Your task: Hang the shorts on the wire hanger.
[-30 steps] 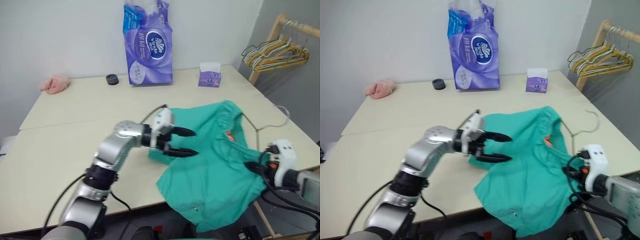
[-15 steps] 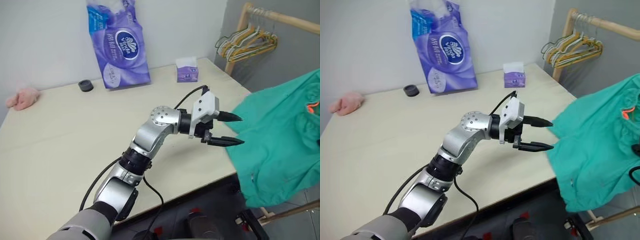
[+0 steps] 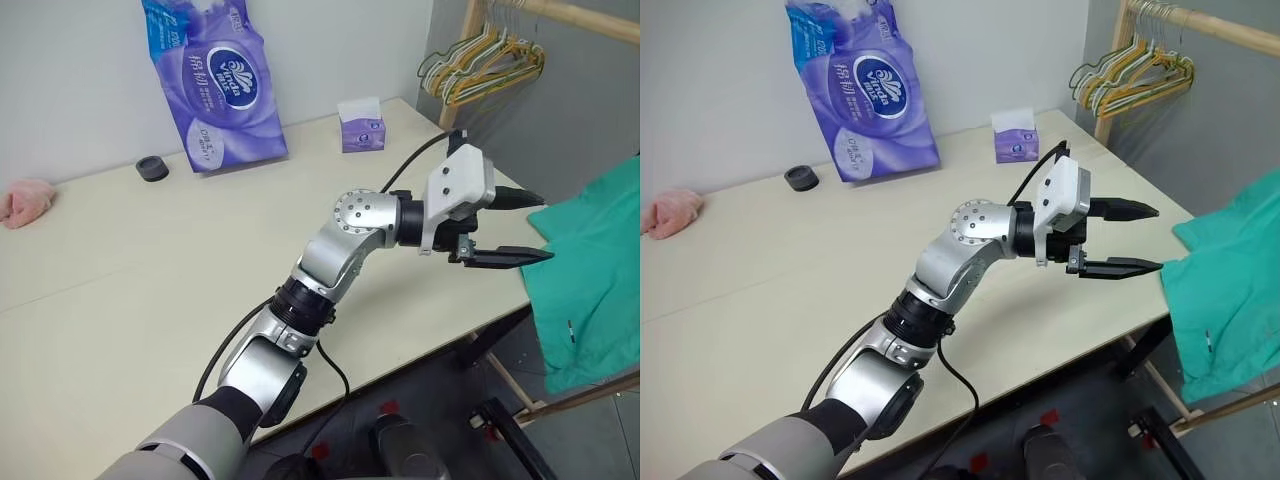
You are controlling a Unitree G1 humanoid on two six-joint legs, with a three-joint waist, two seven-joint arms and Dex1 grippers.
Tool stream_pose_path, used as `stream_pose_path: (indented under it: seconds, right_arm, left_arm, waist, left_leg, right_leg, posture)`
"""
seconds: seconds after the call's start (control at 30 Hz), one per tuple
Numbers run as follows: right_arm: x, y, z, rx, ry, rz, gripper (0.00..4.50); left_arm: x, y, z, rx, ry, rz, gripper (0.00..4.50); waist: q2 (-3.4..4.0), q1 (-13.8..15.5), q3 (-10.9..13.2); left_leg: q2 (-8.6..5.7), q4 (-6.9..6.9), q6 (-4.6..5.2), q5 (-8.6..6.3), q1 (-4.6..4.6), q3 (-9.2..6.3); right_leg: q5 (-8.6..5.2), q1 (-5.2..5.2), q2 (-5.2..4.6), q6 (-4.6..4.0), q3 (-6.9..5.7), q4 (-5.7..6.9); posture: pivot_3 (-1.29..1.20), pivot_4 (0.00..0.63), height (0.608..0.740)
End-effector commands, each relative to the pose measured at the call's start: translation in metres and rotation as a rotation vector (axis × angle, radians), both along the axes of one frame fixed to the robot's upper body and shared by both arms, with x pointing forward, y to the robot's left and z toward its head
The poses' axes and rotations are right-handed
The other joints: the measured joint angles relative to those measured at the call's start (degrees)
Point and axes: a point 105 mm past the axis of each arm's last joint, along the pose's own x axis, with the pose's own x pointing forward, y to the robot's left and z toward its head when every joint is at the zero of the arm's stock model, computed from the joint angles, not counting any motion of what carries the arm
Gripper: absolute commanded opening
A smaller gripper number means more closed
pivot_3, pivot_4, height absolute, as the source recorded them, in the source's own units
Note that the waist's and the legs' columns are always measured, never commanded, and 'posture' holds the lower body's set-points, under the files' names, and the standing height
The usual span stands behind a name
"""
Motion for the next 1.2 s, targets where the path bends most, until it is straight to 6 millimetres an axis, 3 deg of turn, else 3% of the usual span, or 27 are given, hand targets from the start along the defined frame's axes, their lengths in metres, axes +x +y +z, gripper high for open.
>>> stream_pose_path:
  seconds: [0.03, 0.27, 0.5, 0.8, 0.83, 0.9, 0.97, 1.2]
  right_arm:
    - [-0.001, -0.019, 0.024, -0.059, -0.061, -0.048, 0.0]
    - [-0.003, -0.05, 0.021, -0.051, -0.021, -0.098, 0.0]
    - [-0.008, -0.053, 0.007, 0.017, 0.037, -0.066, 0.0]
    - [-0.008, -0.056, 0.01, 0.008, 0.016, -0.067, 0.0]
    - [-0.008, -0.056, 0.012, 0.005, 0.012, -0.071, 0.45]
    - [-0.009, -0.056, 0.013, 0.004, 0.01, -0.07, 0.76]
    - [-0.009, -0.054, 0.016, 0.006, 0.002, -0.061, 1.36]
    - [-0.013, -0.048, 0.027, 0.01, -0.022, -0.056, 3.87]
  left_arm:
    - [-0.005, -0.003, 0.016, -0.047, -0.039, -0.023, 3.4]
    - [-0.012, -0.013, 0.021, -0.037, -0.038, -0.088, 3.4]
    - [-0.026, -0.019, 0.025, -0.014, -0.045, -0.184, 3.4]
    - [-0.031, -0.032, 0.032, -0.024, -0.042, -0.228, 3.4]
    - [-0.032, -0.033, 0.032, -0.025, -0.042, -0.23, 3.44]
    - [-0.032, -0.035, 0.033, -0.027, -0.044, -0.232, 3.44]
    - [-0.033, -0.037, 0.033, -0.03, -0.045, -0.237, 3.44]
    - [-0.035, -0.041, 0.034, -0.038, -0.053, -0.247, 3.44]
  waist:
    - [0.01, -0.09, 0.42]
    - [0.09, -0.2, 1.06]
    - [0.08, -0.05, 1.16]
    - [0.09, -0.14, 1.15]
    - [0.1, -0.16, 1.15]
    - [0.1, -0.16, 1.15]
    - [0.1, -0.16, 1.15]
    - [0.12, -0.27, 1.14]
  left_leg:
    - [0.0, 0.0, 0.01, -0.01, 0.0, 0.02]
    - [0.01, -0.05, 0.11, -0.08, 0.03, 0.29]
    - [0.01, -0.09, 0.13, -0.1, 0.07, 0.4]
    - [0.01, -0.08, 0.12, -0.1, 0.16, 0.5]
    - [0.01, -0.08, 0.12, -0.1, 0.17, 0.51]
    - [0.01, -0.08, 0.12, -0.1, 0.19, 0.53]
    - [0.01, -0.08, 0.12, -0.1, 0.19, 0.53]
    - [0.01, -0.08, 0.12, -0.11, 0.2, 0.57]
  right_leg:
    - [0.0, -0.01, 0.0, 0.01, 0.03, -0.01]
    - [-0.03, -0.13, -0.03, 0.06, 0.24, 0.02]
    - [-0.05, -0.15, -0.06, 0.1, 0.32, 0.04]
    - [-0.04, -0.14, -0.07, 0.13, 0.42, 0.1]
    - [-0.04, -0.14, -0.07, 0.13, 0.44, 0.1]
    - [-0.04, -0.15, -0.07, 0.13, 0.45, 0.11]
    - [-0.03, -0.14, -0.07, 0.14, 0.45, 0.11]
    - [-0.03, -0.14, -0.07, 0.16, 0.49, 0.11]
  posture:
    - [-0.37, 0.168, 0.74]
    - [-0.37, 0.168, 0.74]
    - [-0.32, 0.163, 0.74]
    - [-0.33, 0.152, 0.74]
    - [-0.34, 0.149, 0.74]
    - [-0.34, 0.147, 0.74]
    - [-0.35, 0.142, 0.74]
    - [-0.36, 0.132, 0.74]
